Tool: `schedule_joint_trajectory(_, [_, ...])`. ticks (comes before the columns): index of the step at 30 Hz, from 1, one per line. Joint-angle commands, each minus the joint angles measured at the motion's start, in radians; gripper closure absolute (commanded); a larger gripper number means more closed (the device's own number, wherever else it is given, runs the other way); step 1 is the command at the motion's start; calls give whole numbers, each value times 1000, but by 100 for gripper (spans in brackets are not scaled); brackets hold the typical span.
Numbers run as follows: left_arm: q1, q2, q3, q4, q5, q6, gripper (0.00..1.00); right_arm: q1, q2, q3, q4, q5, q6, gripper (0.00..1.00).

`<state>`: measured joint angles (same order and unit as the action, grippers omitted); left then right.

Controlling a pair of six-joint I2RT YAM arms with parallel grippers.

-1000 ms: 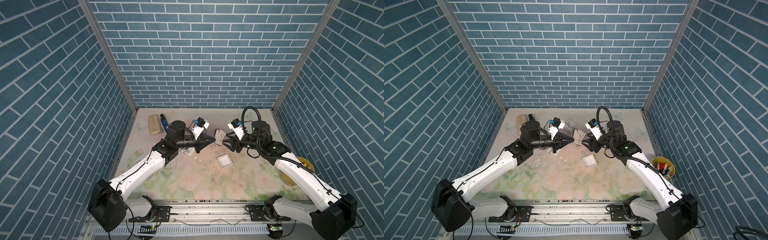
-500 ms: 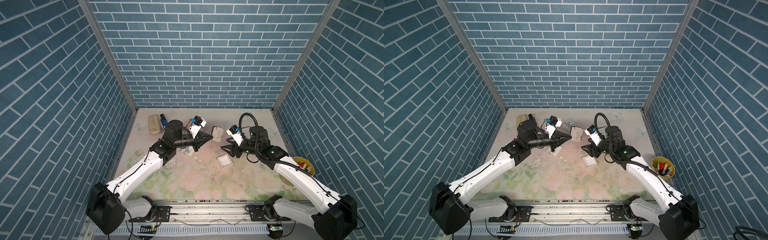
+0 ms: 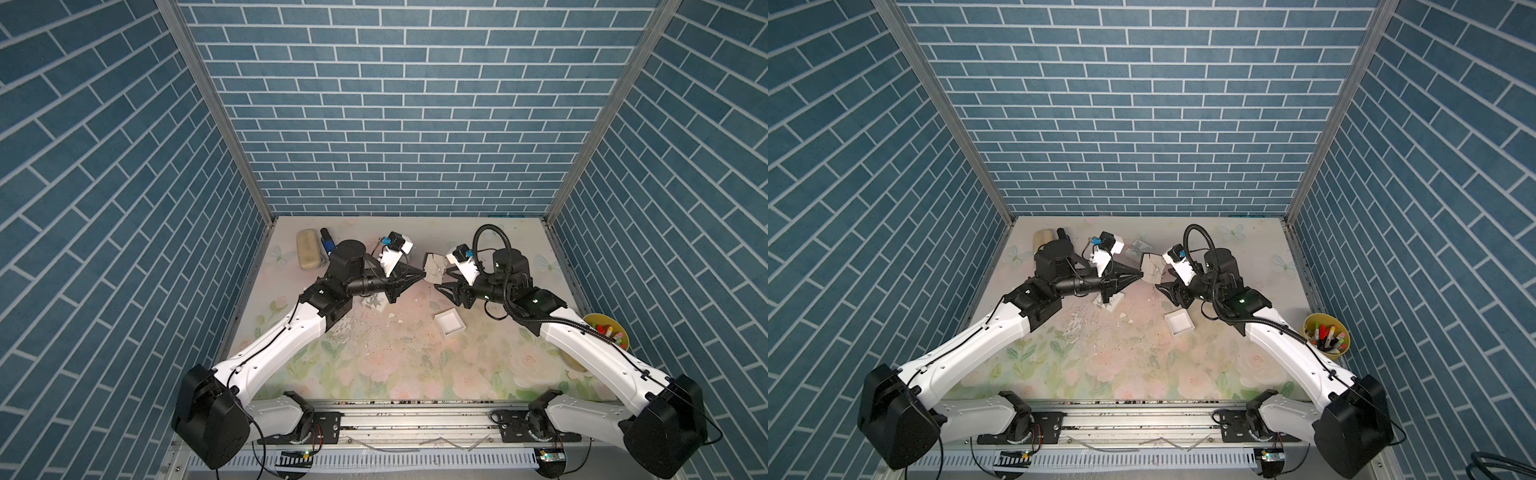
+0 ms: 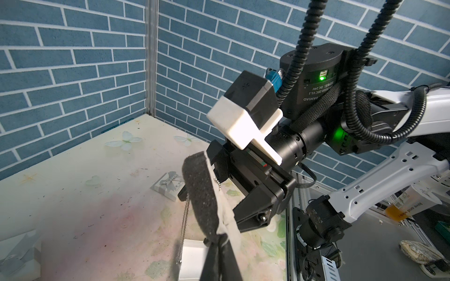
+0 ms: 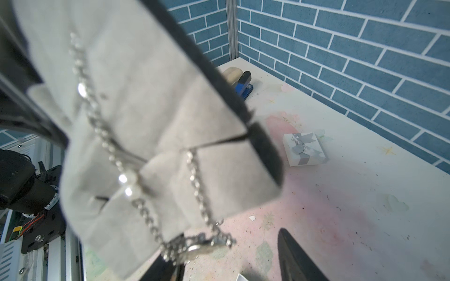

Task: Take the necklace out of the lift-off lid jewelry box
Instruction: Pick up the necklace from the inner lining.

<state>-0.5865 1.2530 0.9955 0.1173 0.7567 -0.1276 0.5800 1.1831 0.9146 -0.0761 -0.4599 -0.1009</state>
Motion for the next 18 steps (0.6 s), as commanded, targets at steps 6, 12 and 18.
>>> schedule_joint_trajectory(6, [7, -9, -1, 26, 6, -14, 100, 9, -5, -24, 180, 17, 12, 65])
schedule_joint_trajectory(12, [13, -14, -13, 6, -16, -7, 100, 9, -67, -49, 144, 83, 6, 98])
schedule_joint_trajectory(18, [16, -12, -16, -22, -19, 14, 100, 9, -119, -43, 60, 141, -5, 100])
